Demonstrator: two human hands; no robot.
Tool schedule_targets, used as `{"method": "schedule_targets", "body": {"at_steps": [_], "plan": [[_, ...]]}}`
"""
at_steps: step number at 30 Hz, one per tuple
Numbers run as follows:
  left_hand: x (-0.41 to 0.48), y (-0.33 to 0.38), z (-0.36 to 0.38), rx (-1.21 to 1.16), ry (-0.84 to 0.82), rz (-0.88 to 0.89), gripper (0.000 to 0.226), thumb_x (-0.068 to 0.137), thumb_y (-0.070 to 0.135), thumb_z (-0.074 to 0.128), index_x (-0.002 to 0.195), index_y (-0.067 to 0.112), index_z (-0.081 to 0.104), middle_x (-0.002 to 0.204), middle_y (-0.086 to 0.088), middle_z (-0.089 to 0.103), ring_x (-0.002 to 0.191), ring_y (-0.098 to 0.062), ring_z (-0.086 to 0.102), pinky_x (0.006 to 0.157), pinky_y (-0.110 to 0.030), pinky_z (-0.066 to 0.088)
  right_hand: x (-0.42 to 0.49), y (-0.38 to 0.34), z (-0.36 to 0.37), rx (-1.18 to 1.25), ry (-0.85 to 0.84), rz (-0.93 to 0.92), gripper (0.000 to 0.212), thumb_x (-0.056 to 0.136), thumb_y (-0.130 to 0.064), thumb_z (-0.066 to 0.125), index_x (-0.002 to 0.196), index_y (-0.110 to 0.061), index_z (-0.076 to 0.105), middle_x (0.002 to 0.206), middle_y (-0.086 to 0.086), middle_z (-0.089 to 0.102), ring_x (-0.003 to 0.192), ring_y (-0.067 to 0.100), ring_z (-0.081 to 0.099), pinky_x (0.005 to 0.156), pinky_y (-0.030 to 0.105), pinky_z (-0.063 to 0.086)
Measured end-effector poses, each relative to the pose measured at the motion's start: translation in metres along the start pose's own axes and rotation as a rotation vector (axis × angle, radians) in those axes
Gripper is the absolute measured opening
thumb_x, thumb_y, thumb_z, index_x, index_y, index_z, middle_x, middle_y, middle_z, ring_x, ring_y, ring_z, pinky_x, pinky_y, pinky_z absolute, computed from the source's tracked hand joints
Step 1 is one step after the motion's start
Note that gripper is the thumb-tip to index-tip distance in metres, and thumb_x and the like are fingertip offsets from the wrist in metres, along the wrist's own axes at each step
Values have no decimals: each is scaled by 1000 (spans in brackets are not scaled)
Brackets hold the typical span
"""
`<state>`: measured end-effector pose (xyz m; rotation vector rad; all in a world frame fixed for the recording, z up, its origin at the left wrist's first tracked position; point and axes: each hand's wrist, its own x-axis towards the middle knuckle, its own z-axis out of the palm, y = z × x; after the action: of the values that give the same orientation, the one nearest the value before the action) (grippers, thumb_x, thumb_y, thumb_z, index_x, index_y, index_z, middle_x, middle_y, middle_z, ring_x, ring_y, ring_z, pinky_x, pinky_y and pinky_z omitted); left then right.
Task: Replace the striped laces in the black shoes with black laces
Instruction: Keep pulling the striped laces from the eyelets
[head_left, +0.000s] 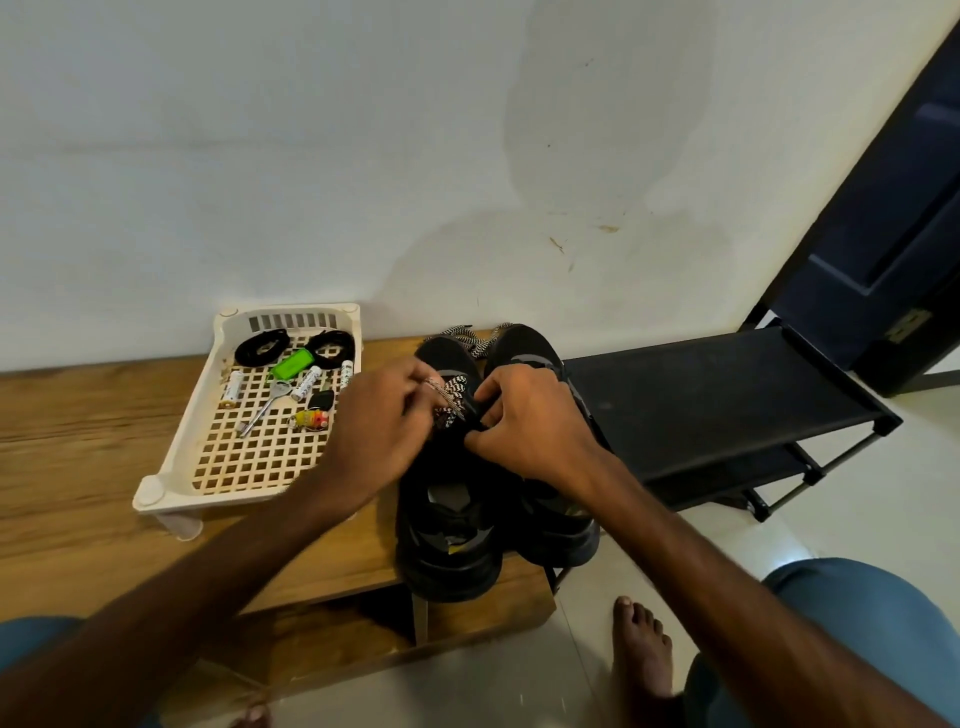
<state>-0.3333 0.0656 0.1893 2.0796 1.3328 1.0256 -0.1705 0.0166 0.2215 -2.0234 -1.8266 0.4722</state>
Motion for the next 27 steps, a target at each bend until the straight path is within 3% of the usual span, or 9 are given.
{"method": "schedule_targets", "body": {"at_steps": [2, 4, 7, 10, 15, 19, 21, 23, 27], "plan": [[8, -3, -6, -314, -94, -302, 22, 98, 4, 54, 107, 20, 67, 95, -2, 78, 77, -15, 75, 74, -37, 62, 0, 0, 0, -3, 1, -1, 29, 77, -26, 83, 103, -16, 75, 86, 0, 75, 83, 16, 72, 80, 40, 63], [11, -5, -10, -421, -207, -348, 27, 98, 3, 49, 111, 21, 64, 104, -5, 77, 87, -20, 73, 77, -39, 61, 0, 0, 1, -13, 11, -3, 29, 77, -27, 83, 103, -15, 74, 86, 0, 75, 82, 17, 72, 79, 40, 62], [1, -4, -13, -79, -249, 35, 39, 87, 25, 60, 126, 25, 61, 130, 7, 63, 118, -11, 58, 94, -28, 48, 0, -1, 1, -7, 19, 3, 31, 77, -27, 82, 103, -13, 74, 87, 2, 75, 83, 19, 72, 79, 41, 62], [0, -2, -10, 355, -190, 409, 44, 76, 35, 75, 118, 23, 72, 148, -1, 50, 138, -23, 37, 109, -38, 35, -1, -1, -1, -7, 24, -3, 29, 78, -30, 82, 102, -15, 75, 85, 1, 75, 82, 17, 72, 79, 39, 63], [2, 2, -14, 343, -173, 504, 11, 73, 25, 87, 82, 21, 82, 142, -2, 59, 131, -28, 47, 101, -47, 42, -1, -2, -1, 15, 19, 8, 27, 79, -30, 84, 100, -13, 75, 83, 1, 75, 80, 16, 72, 78, 40, 63], [7, 3, -23, 146, -96, 349, 7, 75, 26, 88, 76, 27, 80, 129, 10, 66, 122, -19, 51, 99, -48, 42, -2, -2, 0, 40, 12, 21, 25, 78, -28, 84, 97, -14, 75, 81, 1, 75, 78, 16, 73, 76, 41, 63], [15, -3, -32, 96, 66, 221, 6, 78, 29, 85, 78, 26, 80, 120, 11, 69, 117, -15, 55, 99, -40, 41, -2, -3, 1, 34, 17, 20, 23, 77, -26, 84, 95, -14, 76, 80, 0, 75, 76, 15, 72, 76, 40, 63], [23, -13, -41, 79, 212, 84, 10, 82, 31, 83, 85, 21, 81, 115, 6, 72, 114, -15, 61, 103, -43, 45, -1, -4, 1, 15, 18, 17, 23, 77, -27, 84, 94, -14, 76, 80, 0, 75, 77, 14, 72, 77, 39, 63], [18, -12, -35, 174, 102, 37, 43, 81, 41, 82, 120, 23, 74, 146, -3, 53, 136, -25, 41, 109, -36, 30, -1, -4, 1, -14, 17, 15, 26, 78, -29, 84, 97, -14, 75, 84, 0, 75, 79, 15, 72, 78, 39, 63]]}}
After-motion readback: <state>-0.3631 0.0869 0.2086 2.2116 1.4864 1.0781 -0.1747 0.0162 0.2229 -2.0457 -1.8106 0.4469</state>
